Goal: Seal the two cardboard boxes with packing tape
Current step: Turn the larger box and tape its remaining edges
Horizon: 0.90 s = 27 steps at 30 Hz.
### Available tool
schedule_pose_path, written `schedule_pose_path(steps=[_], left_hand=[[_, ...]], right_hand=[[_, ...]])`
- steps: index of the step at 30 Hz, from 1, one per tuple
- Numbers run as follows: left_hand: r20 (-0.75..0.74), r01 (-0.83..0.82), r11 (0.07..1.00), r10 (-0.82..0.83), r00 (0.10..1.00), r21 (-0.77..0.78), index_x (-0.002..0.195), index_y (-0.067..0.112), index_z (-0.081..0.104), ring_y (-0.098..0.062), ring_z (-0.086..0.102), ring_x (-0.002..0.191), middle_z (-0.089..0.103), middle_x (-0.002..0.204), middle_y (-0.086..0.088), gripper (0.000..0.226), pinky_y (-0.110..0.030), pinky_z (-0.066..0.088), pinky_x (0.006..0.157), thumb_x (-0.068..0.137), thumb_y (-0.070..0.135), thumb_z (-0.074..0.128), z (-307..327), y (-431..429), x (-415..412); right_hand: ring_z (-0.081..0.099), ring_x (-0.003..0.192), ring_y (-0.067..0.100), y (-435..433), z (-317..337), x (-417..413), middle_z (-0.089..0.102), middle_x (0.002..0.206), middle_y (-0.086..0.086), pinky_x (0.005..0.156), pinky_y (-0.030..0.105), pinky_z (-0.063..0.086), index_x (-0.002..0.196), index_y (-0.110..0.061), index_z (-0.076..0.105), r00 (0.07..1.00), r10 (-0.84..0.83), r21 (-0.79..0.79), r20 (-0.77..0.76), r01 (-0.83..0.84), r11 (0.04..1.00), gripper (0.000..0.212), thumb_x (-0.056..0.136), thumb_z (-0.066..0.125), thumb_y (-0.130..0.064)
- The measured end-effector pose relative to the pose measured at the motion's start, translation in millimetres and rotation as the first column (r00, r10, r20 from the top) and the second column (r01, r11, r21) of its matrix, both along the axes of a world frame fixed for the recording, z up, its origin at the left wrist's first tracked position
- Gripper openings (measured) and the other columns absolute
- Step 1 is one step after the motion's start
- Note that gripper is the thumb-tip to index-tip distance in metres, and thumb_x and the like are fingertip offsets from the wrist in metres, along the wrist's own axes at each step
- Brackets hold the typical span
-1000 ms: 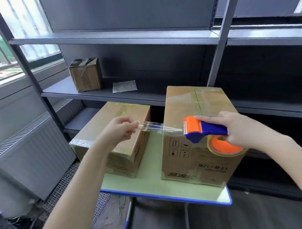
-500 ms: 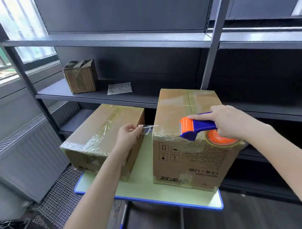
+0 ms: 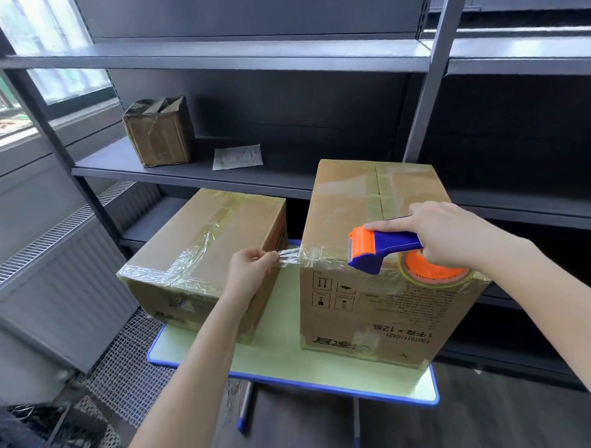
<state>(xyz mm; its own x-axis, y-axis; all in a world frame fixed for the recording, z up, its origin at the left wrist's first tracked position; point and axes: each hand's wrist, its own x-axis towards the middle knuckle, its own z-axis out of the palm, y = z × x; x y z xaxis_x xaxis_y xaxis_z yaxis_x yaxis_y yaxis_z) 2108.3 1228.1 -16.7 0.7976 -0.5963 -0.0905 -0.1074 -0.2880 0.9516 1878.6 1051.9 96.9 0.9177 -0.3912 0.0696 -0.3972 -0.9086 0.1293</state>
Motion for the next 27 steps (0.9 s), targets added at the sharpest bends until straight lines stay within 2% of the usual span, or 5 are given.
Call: schedule_pose_path(steps=[3, 8, 15, 21, 27], left_hand=[[-0.024, 0.024, 1.000, -0.023, 0.999, 0.011, 0.059, 0.012, 0.050, -0.014, 0.030, 0.045, 0.035, 0.048, 0.003, 0.037, -0.024, 0.028, 0.049, 0.082, 0.034, 0.068, -14, -4, -7], [-0.131, 0.099, 0.995, -0.095, 0.987, 0.022, 0.053, 0.014, 0.042, -0.008, 0.031, 0.036, 0.042, 0.043, 0.007, 0.048, -0.017, 0.028, 0.039, 0.093, 0.037, 0.054, -33, -17, -29], [0.133, 0.140, 0.979, -0.160, 0.978, 0.149, 0.056, 0.019, 0.050, -0.002, 0.039, 0.038, 0.052, 0.044, 0.010, 0.044, -0.011, 0.031, 0.039, 0.094, 0.041, 0.048, -24, -15, -26], [0.115, 0.177, 0.964, -0.202, 0.973, 0.197, 0.060, 0.020, 0.051, -0.010, 0.040, 0.046, 0.051, 0.048, 0.008, 0.038, -0.023, 0.034, 0.050, 0.093, 0.037, 0.043, -20, -13, -27], [0.383, 0.023, 0.962, -0.130, 0.915, 0.271, 0.101, 0.013, 0.059, -0.012, 0.052, 0.071, 0.057, 0.085, 0.001, 0.019, -0.023, 0.040, 0.060, 0.095, 0.029, 0.050, -11, -11, -34]], right_hand=[[0.039, 0.075, 0.010, -1, 1, 1, 0.037, 0.079, -0.010, 0.064, 0.026, 0.032, 0.132, -0.068, 0.003, 1.000, 0.003, 0.007, 0.000, -0.003, 1.000, 0.081, 0.088, 0.048, -0.016], [0.039, 0.073, 0.009, -1, 3, 1, 0.038, 0.078, -0.011, 0.063, 0.026, 0.031, 0.130, -0.069, 0.007, 1.000, 0.025, 0.050, -0.010, -0.025, 0.998, 0.082, 0.086, 0.046, -0.012], [0.037, 0.070, 0.007, -2, 2, 4, 0.041, 0.080, -0.011, 0.054, 0.022, 0.024, 0.132, -0.067, 0.009, 0.999, 0.042, 0.044, -0.017, -0.042, 0.998, 0.080, 0.085, 0.048, -0.015], [0.040, 0.073, 0.009, 1, 2, 8, 0.039, 0.078, -0.011, 0.056, 0.024, 0.025, 0.133, -0.064, 0.013, 0.999, 0.046, 0.020, -0.016, -0.046, 0.999, 0.077, 0.085, 0.045, -0.014], [0.037, 0.070, 0.008, 4, 4, 6, 0.037, 0.076, -0.011, 0.055, 0.024, 0.024, 0.134, -0.063, 0.016, 0.999, 0.050, 0.017, -0.015, -0.050, 0.999, 0.075, 0.085, 0.046, -0.014]])
